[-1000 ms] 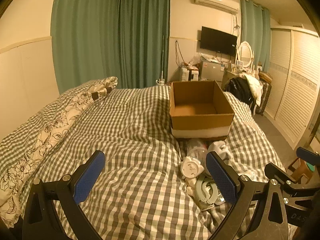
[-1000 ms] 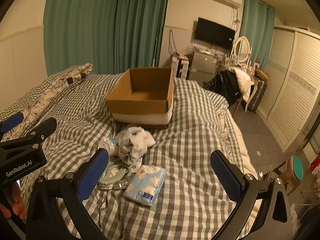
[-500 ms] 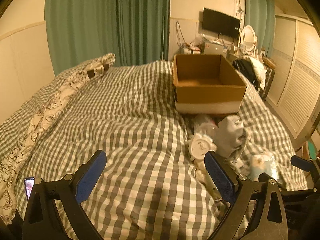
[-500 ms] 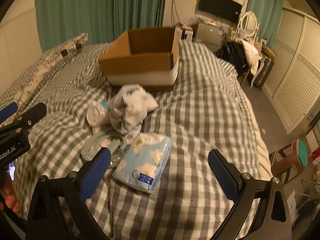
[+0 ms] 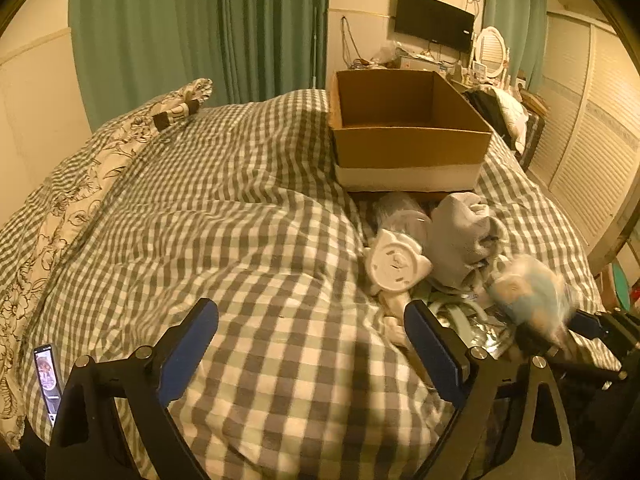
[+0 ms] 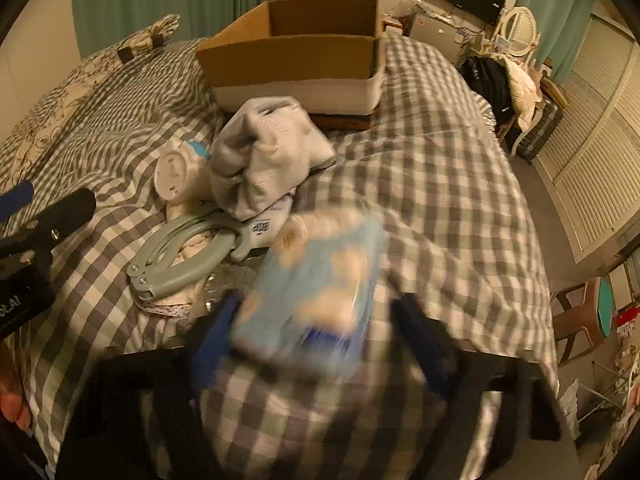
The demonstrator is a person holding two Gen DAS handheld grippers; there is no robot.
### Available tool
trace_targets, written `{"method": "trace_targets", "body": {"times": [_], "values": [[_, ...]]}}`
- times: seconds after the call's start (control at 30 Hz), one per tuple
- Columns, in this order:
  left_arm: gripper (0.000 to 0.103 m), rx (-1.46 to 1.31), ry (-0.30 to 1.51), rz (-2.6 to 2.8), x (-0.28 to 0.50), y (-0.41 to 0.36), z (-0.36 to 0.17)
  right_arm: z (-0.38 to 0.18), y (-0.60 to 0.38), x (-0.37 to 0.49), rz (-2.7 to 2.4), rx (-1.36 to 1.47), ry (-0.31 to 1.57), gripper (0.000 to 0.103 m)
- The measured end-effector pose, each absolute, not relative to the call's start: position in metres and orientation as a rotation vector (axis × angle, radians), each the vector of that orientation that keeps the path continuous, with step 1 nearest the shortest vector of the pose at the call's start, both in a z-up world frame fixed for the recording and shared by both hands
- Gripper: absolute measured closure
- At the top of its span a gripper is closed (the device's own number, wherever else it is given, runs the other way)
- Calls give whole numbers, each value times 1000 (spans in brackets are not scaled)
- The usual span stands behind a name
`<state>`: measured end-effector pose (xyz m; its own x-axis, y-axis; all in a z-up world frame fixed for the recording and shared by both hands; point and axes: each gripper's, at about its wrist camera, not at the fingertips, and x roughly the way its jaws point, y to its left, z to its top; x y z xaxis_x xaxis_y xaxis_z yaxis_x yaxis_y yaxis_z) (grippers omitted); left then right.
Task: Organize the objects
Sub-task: 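Grasp the light blue hanger with the left tool while the right tool grasps the blue tissue pack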
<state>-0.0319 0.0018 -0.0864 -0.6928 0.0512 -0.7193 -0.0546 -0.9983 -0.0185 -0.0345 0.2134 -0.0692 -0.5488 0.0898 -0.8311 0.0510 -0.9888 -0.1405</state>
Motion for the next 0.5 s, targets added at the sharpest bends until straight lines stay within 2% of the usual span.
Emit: {"method": "trace_targets", "body": {"times": [0.03, 0.1, 0.13, 0.37, 0.4, 0.47, 0.5], "values": [[8, -1205, 6, 2826, -31, 5, -86, -66, 216, -33, 2736, -1475, -223, 57], [9, -1200, 5, 2803, -29, 11, -85, -59, 224, -31, 2739, -1468, -208, 71], [9, -1199, 5, 2784, -28, 15, -84, -57, 228, -31, 2745, -1472, -196, 74], [9, -1226, 85, 2715, -27, 38, -91, -51, 232, -23, 2795, -1466, -177, 76], [9, -1237, 95, 2699, -28, 41, -93, -48, 233, -22, 2819, -1454, -165, 75], [9, -1254, 106, 2678, -30, 45, -97, -42, 233, -19, 2883, -1449, -142, 60], [9, -1261, 112, 2666, -31, 47, -100, -39, 234, -18, 2910, -1440, -149, 43]]}}
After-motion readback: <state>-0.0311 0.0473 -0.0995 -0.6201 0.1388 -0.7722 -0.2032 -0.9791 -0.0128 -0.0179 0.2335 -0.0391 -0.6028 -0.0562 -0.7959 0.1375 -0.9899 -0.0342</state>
